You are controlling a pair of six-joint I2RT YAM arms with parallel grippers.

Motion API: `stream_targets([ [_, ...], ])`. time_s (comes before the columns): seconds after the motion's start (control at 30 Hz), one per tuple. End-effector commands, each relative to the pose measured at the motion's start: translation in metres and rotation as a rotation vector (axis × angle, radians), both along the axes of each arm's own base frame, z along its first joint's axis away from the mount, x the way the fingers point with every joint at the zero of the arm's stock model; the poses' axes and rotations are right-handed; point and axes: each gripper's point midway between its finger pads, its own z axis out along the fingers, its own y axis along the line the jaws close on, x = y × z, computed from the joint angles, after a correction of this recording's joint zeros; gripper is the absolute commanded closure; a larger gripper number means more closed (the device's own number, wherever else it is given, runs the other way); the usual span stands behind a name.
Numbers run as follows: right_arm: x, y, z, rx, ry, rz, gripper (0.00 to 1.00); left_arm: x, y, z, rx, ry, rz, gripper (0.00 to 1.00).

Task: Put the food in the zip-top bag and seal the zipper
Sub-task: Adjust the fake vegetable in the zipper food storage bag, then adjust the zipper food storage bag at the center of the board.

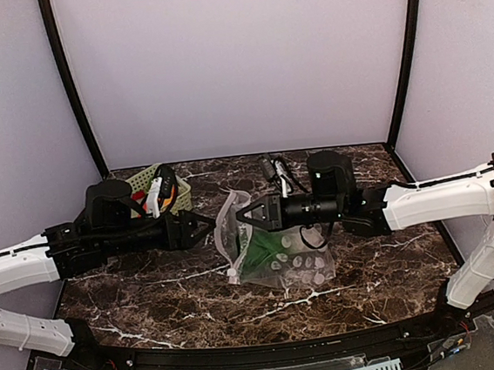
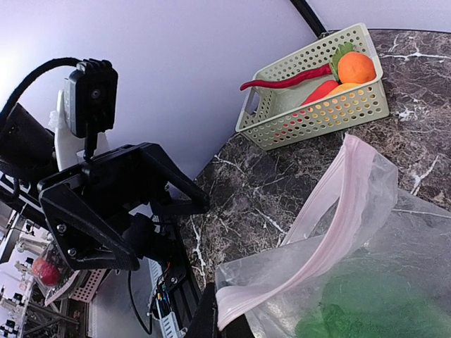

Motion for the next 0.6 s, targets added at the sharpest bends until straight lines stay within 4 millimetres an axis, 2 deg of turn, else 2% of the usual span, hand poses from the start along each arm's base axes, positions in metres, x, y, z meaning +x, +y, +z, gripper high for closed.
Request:
stream_targets([
  [0.0, 0.001, 0.001, 0.016, 0.024, -0.043, -0.004, 1.00, -0.005, 0.024, -0.047, 0.095, 0.156, 0.112, 0.26],
  [0.2, -0.002, 0.003, 0.019, 0.032, -0.044, 0.016, 1.00, -0.003, 0.014, -0.075, 0.071, 0.247, 0.111, 0.29],
  [0.27, -0.003, 0.002, 0.018, 0.030, -0.042, 0.016, 1.00, -0.001, 0.010, -0.083, 0.062, 0.272, 0.104, 0.39],
  [0.33, -0.003, 0.001, 0.018, 0.031, -0.042, 0.016, 1.00, 0.003, 0.004, -0.083, 0.032, 0.277, 0.095, 0.47],
  [0.57, -0.006, 0.000, 0.018, 0.026, -0.043, 0.023, 1.00, 0.018, -0.014, -0.081, -0.044, 0.275, 0.080, 0.49],
])
